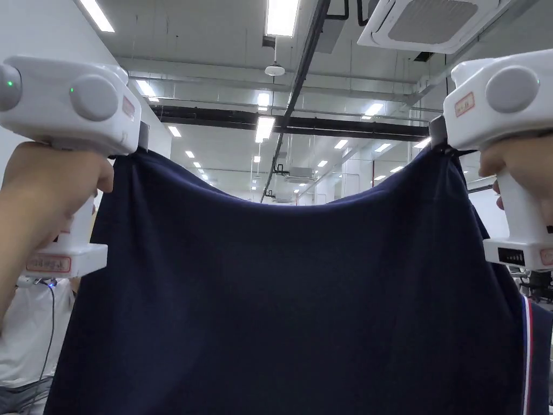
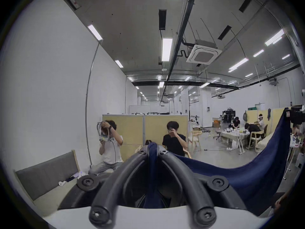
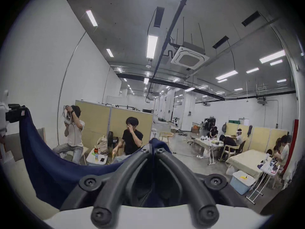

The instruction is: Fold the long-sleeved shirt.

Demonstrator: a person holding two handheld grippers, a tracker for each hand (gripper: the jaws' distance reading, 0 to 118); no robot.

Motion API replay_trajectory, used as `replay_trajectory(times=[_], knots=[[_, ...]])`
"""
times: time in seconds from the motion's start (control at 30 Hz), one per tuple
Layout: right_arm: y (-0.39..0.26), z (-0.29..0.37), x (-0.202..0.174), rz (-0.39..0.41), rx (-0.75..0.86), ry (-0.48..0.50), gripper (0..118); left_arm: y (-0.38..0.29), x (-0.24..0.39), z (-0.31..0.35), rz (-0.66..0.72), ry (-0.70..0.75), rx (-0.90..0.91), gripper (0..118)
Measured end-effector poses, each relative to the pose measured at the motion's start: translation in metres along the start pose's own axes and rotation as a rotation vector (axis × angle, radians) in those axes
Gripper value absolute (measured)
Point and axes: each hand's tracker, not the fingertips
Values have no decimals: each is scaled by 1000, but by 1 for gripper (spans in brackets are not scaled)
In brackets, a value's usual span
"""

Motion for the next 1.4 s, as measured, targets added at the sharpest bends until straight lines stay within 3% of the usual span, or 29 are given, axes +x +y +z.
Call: replay_trajectory(times=[0.17,0.43,0.83,1.17,1.33,1.4], knots=[[20,-28,-8,-13,19,10,2,9,-3,-32,-7,22,12,5],[24,-74,-33,37,46,9,2,8,1,-96,-30,37,32,5],[10,-201,-41,67,73,21,2,-32,11,-189,-31,52,19,5],[-45,-249,-65,58,33,46,2,-105,12,-237,-24,68,-10,5],[-99,-263,-67,-21,-46,109,2,-161,5,-247,-7,45,-77,5],[-135,-263,-71,-18,-79,121,2,-195,6,-243,-15,34,-102,5]])
